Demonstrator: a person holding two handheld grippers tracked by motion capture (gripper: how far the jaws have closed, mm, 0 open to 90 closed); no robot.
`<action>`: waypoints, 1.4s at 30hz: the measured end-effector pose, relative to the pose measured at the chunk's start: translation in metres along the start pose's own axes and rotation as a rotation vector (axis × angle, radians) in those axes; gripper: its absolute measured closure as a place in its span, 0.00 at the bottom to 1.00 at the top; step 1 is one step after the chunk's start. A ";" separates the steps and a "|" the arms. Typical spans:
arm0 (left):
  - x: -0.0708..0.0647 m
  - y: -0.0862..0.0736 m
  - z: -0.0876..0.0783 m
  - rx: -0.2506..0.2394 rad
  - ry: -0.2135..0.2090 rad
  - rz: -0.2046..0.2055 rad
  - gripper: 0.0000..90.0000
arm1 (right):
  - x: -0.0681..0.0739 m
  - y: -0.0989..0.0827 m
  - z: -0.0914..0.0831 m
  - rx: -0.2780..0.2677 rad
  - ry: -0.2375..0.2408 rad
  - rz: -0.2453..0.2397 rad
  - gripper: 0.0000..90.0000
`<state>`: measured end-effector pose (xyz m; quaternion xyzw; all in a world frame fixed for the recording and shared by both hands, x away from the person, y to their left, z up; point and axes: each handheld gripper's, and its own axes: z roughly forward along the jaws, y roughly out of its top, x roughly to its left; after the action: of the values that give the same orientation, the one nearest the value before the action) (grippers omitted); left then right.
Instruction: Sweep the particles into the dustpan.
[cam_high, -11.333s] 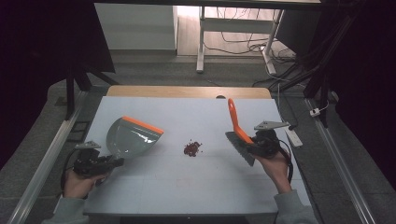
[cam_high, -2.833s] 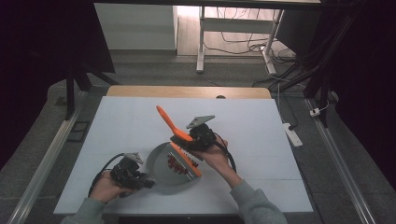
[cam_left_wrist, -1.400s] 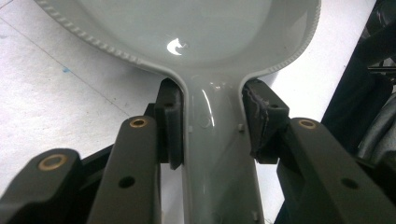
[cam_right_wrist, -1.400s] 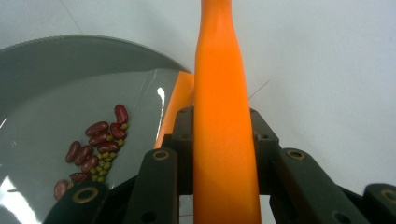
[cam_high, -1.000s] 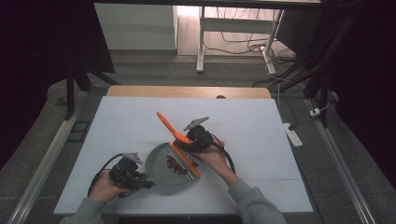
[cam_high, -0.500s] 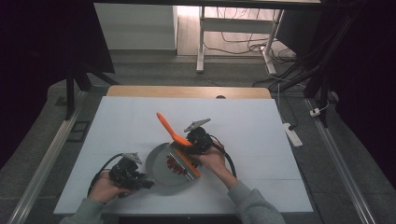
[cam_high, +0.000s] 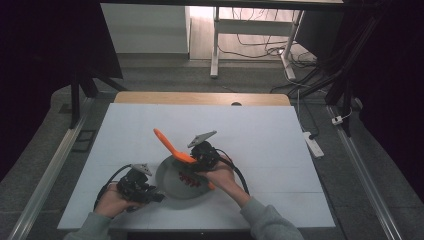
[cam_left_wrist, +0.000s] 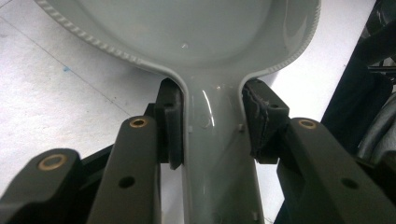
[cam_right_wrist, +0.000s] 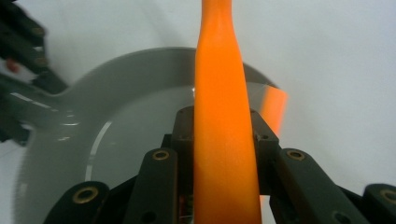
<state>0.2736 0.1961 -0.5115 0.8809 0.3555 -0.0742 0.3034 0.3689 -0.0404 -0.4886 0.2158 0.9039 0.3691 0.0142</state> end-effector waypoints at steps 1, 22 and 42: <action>0.000 0.000 0.000 0.000 0.000 0.000 0.68 | 0.000 0.000 0.000 0.000 0.000 0.000 0.79; 0.000 -0.002 -0.002 0.002 -0.002 0.000 0.68 | -0.035 -0.016 -0.049 -0.058 -0.177 0.070 0.79; -0.001 -0.004 -0.005 0.015 -0.012 0.010 0.68 | -0.046 -0.032 -0.037 0.020 -0.195 0.097 0.79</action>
<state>0.2696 0.2006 -0.5085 0.8845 0.3486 -0.0807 0.2994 0.3913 -0.1033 -0.4895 0.2942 0.8904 0.3375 0.0821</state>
